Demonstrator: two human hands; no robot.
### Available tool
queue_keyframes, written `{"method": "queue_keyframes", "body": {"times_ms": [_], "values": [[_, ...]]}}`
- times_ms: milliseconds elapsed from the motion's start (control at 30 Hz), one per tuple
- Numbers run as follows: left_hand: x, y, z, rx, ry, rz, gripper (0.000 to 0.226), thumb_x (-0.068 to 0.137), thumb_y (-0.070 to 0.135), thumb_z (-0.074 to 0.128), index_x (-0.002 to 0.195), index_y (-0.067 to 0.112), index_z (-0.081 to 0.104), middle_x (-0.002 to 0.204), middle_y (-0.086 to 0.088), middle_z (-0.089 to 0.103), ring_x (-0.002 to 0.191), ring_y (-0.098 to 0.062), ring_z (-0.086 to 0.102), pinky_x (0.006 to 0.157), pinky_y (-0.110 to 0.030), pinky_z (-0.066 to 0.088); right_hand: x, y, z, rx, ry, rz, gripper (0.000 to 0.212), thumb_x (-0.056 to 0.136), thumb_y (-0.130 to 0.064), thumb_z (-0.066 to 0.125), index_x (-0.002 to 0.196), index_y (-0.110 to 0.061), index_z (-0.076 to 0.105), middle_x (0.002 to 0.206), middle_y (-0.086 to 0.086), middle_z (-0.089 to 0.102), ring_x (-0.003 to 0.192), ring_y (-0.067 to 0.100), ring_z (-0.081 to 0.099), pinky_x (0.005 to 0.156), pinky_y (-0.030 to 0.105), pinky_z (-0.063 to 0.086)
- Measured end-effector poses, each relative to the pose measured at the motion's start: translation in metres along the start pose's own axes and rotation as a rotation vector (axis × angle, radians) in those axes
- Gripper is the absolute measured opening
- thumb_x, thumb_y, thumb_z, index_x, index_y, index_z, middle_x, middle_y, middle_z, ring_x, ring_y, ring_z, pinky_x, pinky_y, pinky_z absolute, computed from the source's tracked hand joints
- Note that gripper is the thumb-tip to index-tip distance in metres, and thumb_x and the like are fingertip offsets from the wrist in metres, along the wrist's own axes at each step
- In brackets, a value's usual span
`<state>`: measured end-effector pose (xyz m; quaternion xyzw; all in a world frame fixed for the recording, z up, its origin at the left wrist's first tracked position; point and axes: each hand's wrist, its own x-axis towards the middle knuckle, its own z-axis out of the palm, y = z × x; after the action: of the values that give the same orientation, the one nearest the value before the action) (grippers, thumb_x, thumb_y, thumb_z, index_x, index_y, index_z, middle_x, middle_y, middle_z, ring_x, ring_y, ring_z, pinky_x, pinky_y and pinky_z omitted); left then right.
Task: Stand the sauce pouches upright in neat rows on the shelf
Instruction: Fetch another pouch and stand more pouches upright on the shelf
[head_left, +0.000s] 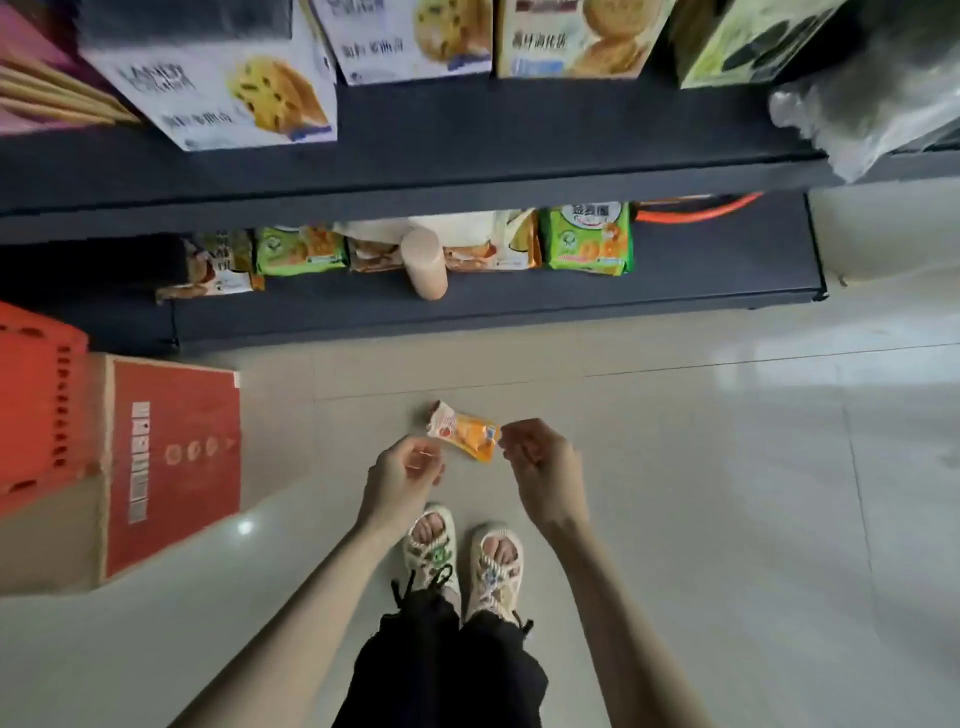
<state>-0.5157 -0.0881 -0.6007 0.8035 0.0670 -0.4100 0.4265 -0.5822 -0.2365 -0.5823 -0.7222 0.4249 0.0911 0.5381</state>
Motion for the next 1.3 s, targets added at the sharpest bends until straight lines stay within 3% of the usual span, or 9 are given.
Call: {"method": "queue_keyframes", "body": {"times_ms": [100,267,433,567,700,800,933,1100,1300], "values": [[0.075,-0.083,0.033,0.011,-0.004,-0.129,0.024,0.088,0.004,0.058,0.078,0.026,0.057,0.074,0.000,0.065,0.068,-0.019,0.061,0.073,-0.031,0.045,0.059,0.082,0.055,-0.025,-0.049,0.047,0.011,0.088,-0.009,0.058,0.092,-0.005,0.068,0.086,0.007,0.071,0.079,0.014,0.063,0.072,0.025,0.046],[0.202,-0.179,0.068,0.097,-0.028,-0.178,0.011,0.084,0.014,0.064,0.094,0.016,0.060,0.093,-0.004,0.063,0.090,-0.030,0.061,0.076,-0.031,0.043,0.151,0.205,0.125,-0.133,-0.156,0.104,0.023,0.086,-0.014,0.063,0.109,-0.007,0.064,0.109,0.011,0.069,0.104,0.028,0.062,0.087,0.033,0.048],[0.286,-0.226,0.092,0.204,0.081,-0.140,0.063,0.079,0.036,0.071,0.129,0.009,0.043,0.128,-0.009,0.048,0.116,-0.025,0.051,0.092,-0.029,0.040,0.220,0.276,0.169,-0.396,-0.230,0.037,0.052,0.084,-0.031,0.065,0.132,-0.022,0.047,0.132,0.004,0.051,0.123,0.027,0.039,0.100,0.034,0.031],[0.302,-0.260,0.110,0.184,0.102,-0.112,0.058,0.076,0.041,0.073,0.120,0.011,0.050,0.117,-0.006,0.053,0.106,-0.021,0.055,0.083,-0.025,0.042,0.248,0.305,0.189,-0.562,-0.193,0.030,0.059,0.075,-0.046,0.070,0.127,-0.027,0.048,0.128,0.002,0.044,0.119,0.025,0.035,0.096,0.034,0.024],[0.297,-0.250,0.096,0.003,-0.088,-0.098,0.042,0.079,0.023,0.074,0.111,0.012,0.051,0.093,0.000,0.058,0.074,-0.012,0.055,0.062,-0.016,0.047,0.252,0.307,0.187,-0.586,-0.265,-0.020,0.045,0.073,-0.045,0.072,0.110,-0.023,0.061,0.113,0.003,0.048,0.111,0.026,0.037,0.087,0.031,0.024],[0.270,-0.216,0.084,-0.029,-0.108,-0.015,0.038,0.074,0.019,0.079,0.102,0.016,0.054,0.090,0.000,0.056,0.073,-0.012,0.052,0.060,-0.021,0.045,0.226,0.284,0.168,-0.262,-0.255,0.009,0.023,0.075,-0.025,0.075,0.088,-0.020,0.058,0.087,0.001,0.053,0.086,0.023,0.049,0.068,0.026,0.039],[0.175,-0.138,0.066,-0.266,-0.034,0.082,0.040,0.076,0.016,0.076,0.110,0.021,0.055,0.084,0.005,0.061,0.076,-0.008,0.059,0.071,-0.022,0.048,0.148,0.203,0.105,0.012,-0.257,-0.029,0.023,0.072,-0.009,0.077,0.077,-0.016,0.056,0.061,-0.008,0.051,0.052,0.004,0.048,0.051,0.017,0.040],[0.010,-0.018,0.018,-0.506,-0.014,0.126,0.046,0.067,0.049,0.065,0.103,0.020,0.064,0.089,0.007,0.071,0.086,-0.007,0.065,0.075,-0.024,0.045,0.023,0.058,0.007,0.187,-0.325,-0.164,0.023,0.074,0.002,0.073,0.095,-0.002,0.062,0.075,0.001,0.062,0.063,0.007,0.059,0.056,0.022,0.049],[-0.196,0.160,-0.081,-0.633,0.062,0.423,0.026,0.076,0.023,0.074,0.099,0.028,0.063,0.097,0.006,0.071,0.095,-0.010,0.065,0.086,-0.029,0.047,-0.137,-0.150,-0.106,0.211,-0.398,-0.312,0.020,0.075,-0.001,0.073,0.089,-0.012,0.063,0.073,0.001,0.063,0.063,0.007,0.061,0.057,0.021,0.050]]}}
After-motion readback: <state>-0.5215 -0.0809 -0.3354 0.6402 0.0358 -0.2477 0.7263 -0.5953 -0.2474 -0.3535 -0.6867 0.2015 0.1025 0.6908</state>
